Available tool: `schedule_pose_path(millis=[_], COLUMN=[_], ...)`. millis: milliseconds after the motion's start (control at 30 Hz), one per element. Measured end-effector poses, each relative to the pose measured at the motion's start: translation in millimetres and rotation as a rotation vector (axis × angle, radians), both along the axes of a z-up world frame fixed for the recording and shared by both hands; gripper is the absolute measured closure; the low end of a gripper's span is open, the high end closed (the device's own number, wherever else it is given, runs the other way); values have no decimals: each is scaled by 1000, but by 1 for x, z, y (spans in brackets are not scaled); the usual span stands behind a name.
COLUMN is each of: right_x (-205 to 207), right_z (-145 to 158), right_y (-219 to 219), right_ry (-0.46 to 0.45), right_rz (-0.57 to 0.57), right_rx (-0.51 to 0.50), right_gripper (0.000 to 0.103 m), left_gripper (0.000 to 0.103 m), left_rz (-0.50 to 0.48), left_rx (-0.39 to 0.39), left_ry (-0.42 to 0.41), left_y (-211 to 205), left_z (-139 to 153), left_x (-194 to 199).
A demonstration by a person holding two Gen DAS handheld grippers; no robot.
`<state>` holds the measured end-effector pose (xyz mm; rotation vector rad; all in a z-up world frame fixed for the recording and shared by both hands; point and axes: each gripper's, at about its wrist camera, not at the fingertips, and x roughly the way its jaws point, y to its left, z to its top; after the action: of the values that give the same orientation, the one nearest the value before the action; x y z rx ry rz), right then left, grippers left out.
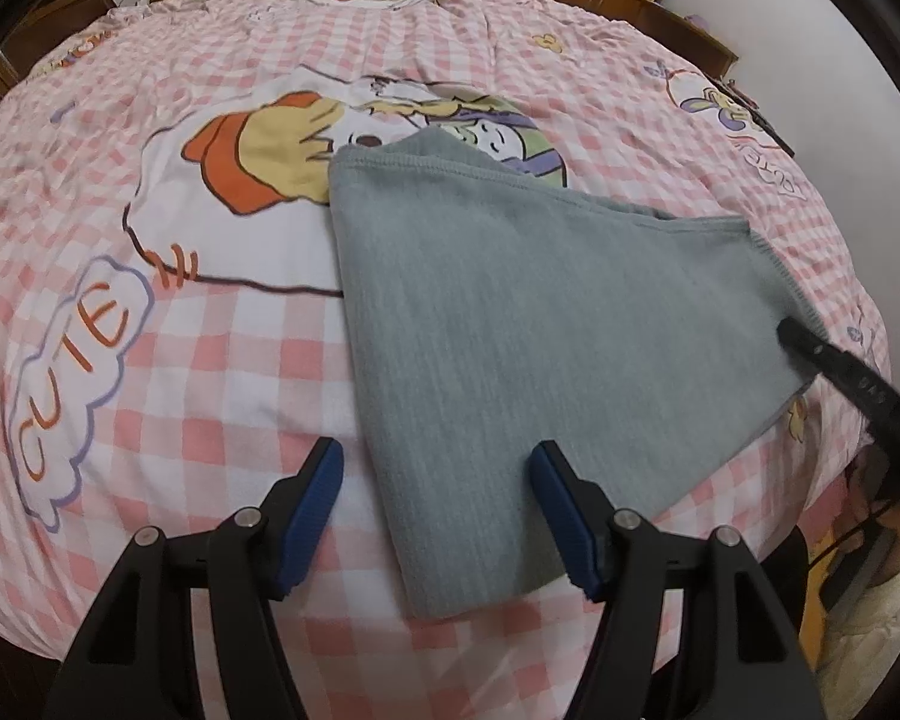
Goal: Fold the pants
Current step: 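Grasp the elastic waistband with the right tool and lift it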
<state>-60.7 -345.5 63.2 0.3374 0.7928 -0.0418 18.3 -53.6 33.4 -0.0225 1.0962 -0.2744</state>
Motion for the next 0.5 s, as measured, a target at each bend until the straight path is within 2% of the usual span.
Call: schedule_pose_path(millis=[200, 500], right_x=[0, 1], right_z=[33, 79], right_y=[20, 95], right_ry=[-40, -120], right_rz=[48, 214], right_rx=[-67, -280], right_gripper=[81, 81], left_gripper=[35, 35], left_rz=[10, 49], left_rx=[-36, -63], left_ry=[-13, -39], left_y=[7, 30], left_z=[5, 15], left_x=[2, 1])
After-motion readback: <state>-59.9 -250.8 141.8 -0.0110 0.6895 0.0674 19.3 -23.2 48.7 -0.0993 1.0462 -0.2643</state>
